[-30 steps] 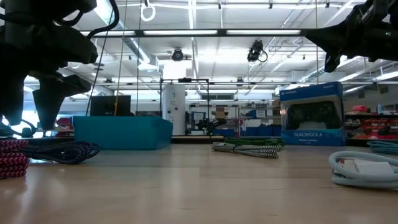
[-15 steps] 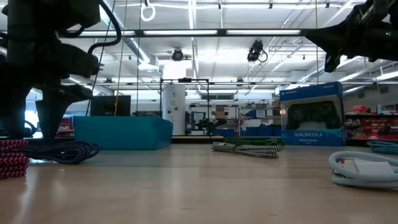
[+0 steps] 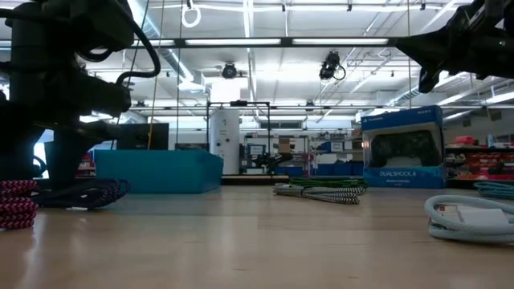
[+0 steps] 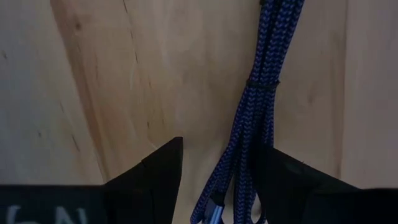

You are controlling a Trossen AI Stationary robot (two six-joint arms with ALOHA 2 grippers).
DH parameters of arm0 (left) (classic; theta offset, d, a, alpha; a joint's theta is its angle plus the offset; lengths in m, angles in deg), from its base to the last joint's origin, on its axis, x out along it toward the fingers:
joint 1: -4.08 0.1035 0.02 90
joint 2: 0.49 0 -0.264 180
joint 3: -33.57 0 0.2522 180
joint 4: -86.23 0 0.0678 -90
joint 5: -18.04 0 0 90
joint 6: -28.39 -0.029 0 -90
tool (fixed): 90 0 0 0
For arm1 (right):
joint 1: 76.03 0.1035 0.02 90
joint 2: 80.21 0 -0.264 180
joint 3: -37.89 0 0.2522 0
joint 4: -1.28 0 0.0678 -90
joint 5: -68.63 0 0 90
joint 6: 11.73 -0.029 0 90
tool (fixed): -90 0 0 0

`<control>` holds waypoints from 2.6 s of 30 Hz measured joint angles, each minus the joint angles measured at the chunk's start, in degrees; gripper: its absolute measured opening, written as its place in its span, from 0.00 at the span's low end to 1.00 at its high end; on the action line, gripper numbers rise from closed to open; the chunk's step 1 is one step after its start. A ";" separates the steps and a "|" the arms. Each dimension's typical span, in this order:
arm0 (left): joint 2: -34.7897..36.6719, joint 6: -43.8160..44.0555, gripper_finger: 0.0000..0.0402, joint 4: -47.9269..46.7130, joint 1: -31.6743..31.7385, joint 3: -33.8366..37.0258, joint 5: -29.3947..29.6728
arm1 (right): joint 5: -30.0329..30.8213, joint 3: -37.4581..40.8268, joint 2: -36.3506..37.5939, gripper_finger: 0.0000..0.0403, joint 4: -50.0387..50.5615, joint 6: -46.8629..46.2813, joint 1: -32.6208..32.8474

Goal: Pick and place USB-C Cables
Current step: Put the dark blue charger cable into the blue bin, then put the black pink charger cable into the blue bin

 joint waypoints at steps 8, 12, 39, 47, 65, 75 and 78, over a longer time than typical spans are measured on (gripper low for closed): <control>-0.11 1.14 0.37 -0.69 -0.37 -0.55 -1.94 | -0.47 0.00 0.01 0.03 0.01 0.04 0.00; -0.15 1.97 0.18 -5.86 -0.06 -3.50 -2.08 | -0.46 0.00 0.00 0.03 0.02 0.07 0.00; 14.86 1.64 0.03 -27.58 25.24 -18.64 12.22 | -1.72 0.00 0.00 0.03 0.09 0.02 0.02; 11.82 -9.24 0.03 -27.35 36.26 -18.56 8.21 | -1.78 0.01 0.00 0.03 0.11 0.00 0.02; -0.78 -22.16 0.18 -23.56 36.92 -18.56 8.45 | -4.12 0.00 0.01 0.03 0.10 -0.07 0.02; -1.11 -23.17 0.52 -26.05 36.77 -21.88 11.18 | -4.14 0.00 0.00 0.03 0.10 -0.03 0.02; -1.10 -21.34 0.54 -31.65 36.29 -26.65 10.94 | -4.14 0.01 -0.02 0.03 0.10 -0.02 0.02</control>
